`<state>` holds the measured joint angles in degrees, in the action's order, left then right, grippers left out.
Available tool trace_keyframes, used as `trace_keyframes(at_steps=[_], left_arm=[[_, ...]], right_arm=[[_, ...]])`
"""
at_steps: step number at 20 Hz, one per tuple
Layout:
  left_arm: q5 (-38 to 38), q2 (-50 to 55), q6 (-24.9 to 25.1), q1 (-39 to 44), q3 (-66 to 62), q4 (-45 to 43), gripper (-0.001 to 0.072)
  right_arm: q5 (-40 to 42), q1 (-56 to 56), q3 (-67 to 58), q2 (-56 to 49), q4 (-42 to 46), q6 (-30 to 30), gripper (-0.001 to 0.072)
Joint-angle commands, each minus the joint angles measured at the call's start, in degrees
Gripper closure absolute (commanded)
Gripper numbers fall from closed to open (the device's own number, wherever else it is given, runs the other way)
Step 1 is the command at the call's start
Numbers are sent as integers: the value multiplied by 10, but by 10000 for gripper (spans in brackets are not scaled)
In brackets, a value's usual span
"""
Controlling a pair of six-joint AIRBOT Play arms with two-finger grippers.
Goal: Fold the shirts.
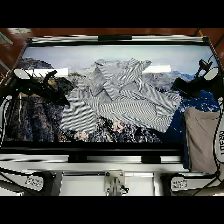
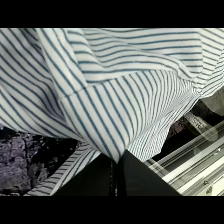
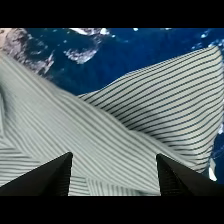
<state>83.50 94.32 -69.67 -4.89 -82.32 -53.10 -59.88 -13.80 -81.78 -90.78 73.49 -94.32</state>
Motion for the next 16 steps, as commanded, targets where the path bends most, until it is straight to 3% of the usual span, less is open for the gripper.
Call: trace_keyframes(at_steps=[1, 3, 10, 14, 15, 16], left_arm=[[2, 0, 0, -2, -8, 0, 657], [1, 0, 0, -2, -8, 0, 657], [-9, 0, -6, -2, -8, 1, 657], [-16, 0, -6, -2, -8, 0, 657], [-24, 0, -6, -2, -9, 0, 657], [-35, 0, -6, -2, -10, 0, 657]], right_arm=[[12, -22, -1, -31, 17, 26, 78], [2, -15, -1, -44, 19, 92, 77], [-19, 24, 0, -70, 19, 177, 77], [-58, 48, 0, -114, 22, 186, 91], [-66, 51, -1, -118, 24, 186, 298], [-79, 53, -1, -117, 29, 184, 625]])
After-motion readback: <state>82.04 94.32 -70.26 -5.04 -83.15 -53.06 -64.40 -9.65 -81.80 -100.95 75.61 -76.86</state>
